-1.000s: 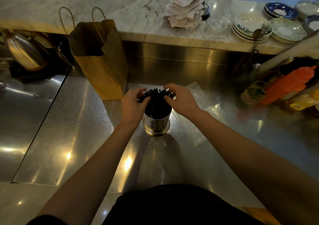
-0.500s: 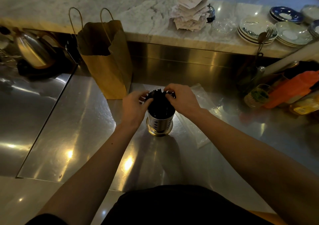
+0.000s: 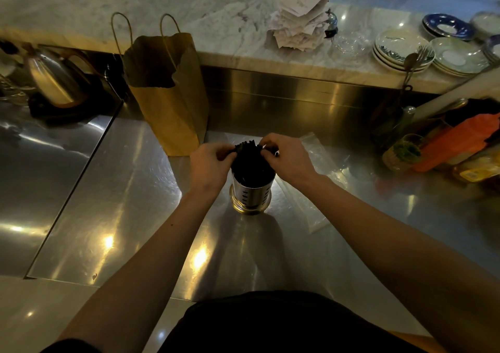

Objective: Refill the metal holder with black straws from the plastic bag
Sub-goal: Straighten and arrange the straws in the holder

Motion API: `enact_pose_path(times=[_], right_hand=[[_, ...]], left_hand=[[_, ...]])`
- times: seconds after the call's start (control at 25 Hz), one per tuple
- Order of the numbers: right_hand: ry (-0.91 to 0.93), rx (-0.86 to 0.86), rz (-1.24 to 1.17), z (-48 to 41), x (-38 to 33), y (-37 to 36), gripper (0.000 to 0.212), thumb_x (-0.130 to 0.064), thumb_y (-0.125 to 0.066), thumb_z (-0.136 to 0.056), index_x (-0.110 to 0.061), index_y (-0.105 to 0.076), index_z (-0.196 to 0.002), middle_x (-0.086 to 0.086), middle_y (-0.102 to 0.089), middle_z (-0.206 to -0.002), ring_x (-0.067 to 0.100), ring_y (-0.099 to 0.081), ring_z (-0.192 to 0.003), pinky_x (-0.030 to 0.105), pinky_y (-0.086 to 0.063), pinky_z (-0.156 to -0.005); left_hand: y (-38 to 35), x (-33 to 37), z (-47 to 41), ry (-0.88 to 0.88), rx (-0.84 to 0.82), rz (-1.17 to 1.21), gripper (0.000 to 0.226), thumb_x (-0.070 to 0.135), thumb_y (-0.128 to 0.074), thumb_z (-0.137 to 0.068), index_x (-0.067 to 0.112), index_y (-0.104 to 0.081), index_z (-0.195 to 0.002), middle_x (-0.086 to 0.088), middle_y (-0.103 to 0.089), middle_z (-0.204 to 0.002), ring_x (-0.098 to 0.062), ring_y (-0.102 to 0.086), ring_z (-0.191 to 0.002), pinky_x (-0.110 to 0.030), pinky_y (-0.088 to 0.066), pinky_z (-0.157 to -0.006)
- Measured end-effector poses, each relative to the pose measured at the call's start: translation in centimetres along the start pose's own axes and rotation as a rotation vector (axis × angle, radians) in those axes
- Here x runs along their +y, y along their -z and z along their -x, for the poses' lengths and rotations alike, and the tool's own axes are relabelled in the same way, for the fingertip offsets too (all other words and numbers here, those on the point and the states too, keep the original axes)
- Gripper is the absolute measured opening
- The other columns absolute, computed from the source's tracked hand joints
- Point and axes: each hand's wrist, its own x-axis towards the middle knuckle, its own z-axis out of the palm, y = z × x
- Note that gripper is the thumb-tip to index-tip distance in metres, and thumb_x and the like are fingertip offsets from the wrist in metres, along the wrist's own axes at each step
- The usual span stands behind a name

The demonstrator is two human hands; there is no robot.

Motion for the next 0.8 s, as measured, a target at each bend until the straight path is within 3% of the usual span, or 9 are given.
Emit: enact_pose_path(times=[0.12,0.28,0.44,0.6,0.72,0.8], right_hand=[[-0.003,0.003,-0.033,0.3,0.2,0.1,0.019,-0.018,-0.063,-0.091,-0.018,-0.066,-0.11,0.003,-0.072,-0.104,0.016,-0.066,-0.095,0.028,-0.053,-0.082],[0.028,0.026,-0.039,0.6,0.2,0.3,0.024,-0.02,-0.061,-0.091,-0.017,-0.064,-0.114,0.004,-0.069,-0.109,0.017,-0.064,-0.099,0.029,-0.052,-0.086],[0.064,0.056,-0.036,0.7,0.0,0.3,0.027,-0.021,-0.059,-0.092,-0.018,-0.061,-0.119,0.004,-0.065,-0.114,0.016,-0.061,-0.102,0.027,-0.049,-0.086],[0.059,0.044,-0.042,0.8,-0.1,0.2,0.028,-0.021,-0.059,-0.092,-0.019,-0.06,-0.12,0.004,-0.065,-0.114,0.016,-0.061,-0.102,0.027,-0.05,-0.088],[0.042,0.036,-0.049,1.0,0.1,0.1,0.027,-0.02,-0.059,-0.092,-0.018,-0.061,-0.119,0.005,-0.064,-0.115,0.017,-0.06,-0.103,0.026,-0.049,-0.088],[0.043,0.039,-0.055,1.1,0.2,0.1,0.027,-0.02,-0.059,-0.091,-0.019,-0.061,-0.118,0.005,-0.064,-0.113,0.017,-0.06,-0.102,0.028,-0.05,-0.088]], left_hand=[[0.3,0.1,-0.4,0.01,0.0,0.011,0.018,0.017,-0.071,-0.086,0.011,-0.074,-0.103,-0.004,-0.075,-0.097,-0.011,-0.069,-0.089,-0.029,-0.057,-0.087],[0.3,0.1,-0.4,-0.031,0.02,0.01,0.022,0.016,-0.067,-0.09,0.009,-0.074,-0.109,-0.006,-0.074,-0.105,-0.012,-0.067,-0.096,-0.029,-0.054,-0.094],[-0.1,0.2,-0.2,-0.093,0.019,-0.01,0.022,0.013,-0.066,-0.09,0.007,-0.072,-0.111,-0.008,-0.074,-0.104,-0.014,-0.067,-0.095,-0.027,-0.053,-0.091],[-0.2,-0.2,0.3,-0.129,0.015,-0.031,0.022,0.009,-0.065,-0.09,0.007,-0.072,-0.111,-0.009,-0.074,-0.102,-0.008,-0.062,-0.09,-0.016,-0.048,-0.084],[-0.3,0.1,0.4,-0.044,0.025,0.022,0.027,0.01,-0.067,-0.089,0.008,-0.07,-0.115,-0.006,-0.073,-0.104,-0.007,-0.063,-0.093,-0.023,-0.053,-0.089],[0.0,0.4,0.3,0.073,0.049,0.108,0.035,0.015,-0.073,-0.085,0.011,-0.067,-0.119,0.001,-0.07,-0.098,-0.007,-0.064,-0.091,-0.016,-0.051,-0.083]])
